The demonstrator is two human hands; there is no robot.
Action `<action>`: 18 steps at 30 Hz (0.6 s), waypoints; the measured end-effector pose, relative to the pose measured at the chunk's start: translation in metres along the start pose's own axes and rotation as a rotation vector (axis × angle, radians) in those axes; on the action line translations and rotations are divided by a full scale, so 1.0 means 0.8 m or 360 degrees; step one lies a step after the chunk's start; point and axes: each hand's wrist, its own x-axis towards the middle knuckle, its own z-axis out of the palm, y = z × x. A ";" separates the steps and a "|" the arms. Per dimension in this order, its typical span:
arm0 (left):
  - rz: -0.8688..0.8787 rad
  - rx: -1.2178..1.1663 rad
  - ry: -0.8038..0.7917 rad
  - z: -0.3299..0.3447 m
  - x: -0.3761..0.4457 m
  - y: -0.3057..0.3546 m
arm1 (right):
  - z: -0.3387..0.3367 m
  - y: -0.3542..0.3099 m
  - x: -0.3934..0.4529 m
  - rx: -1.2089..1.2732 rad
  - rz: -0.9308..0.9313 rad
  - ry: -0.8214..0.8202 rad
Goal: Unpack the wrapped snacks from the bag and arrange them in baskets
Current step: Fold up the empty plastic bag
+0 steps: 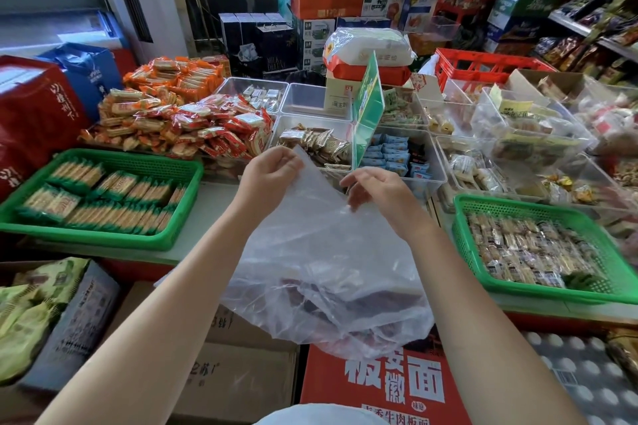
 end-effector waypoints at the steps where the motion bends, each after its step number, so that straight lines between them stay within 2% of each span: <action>1: -0.0019 -0.0014 -0.0045 0.002 -0.001 0.001 | 0.004 -0.003 0.003 0.0002 -0.0028 -0.0016; 4: -0.0049 -0.0080 -0.0104 0.005 -0.005 0.007 | 0.012 -0.013 0.008 0.0107 -0.0053 -0.0064; 9: -0.0033 -0.0145 -0.0114 -0.011 -0.002 0.005 | 0.007 -0.020 0.007 0.0080 0.0033 0.0060; 15: -0.0027 -0.0120 -0.0306 -0.014 -0.002 0.007 | 0.026 -0.040 0.009 -0.0186 0.0077 -0.0357; 18: -0.0008 -0.0169 -0.0174 -0.015 -0.005 0.009 | 0.031 -0.050 0.005 -0.0319 0.0136 -0.0430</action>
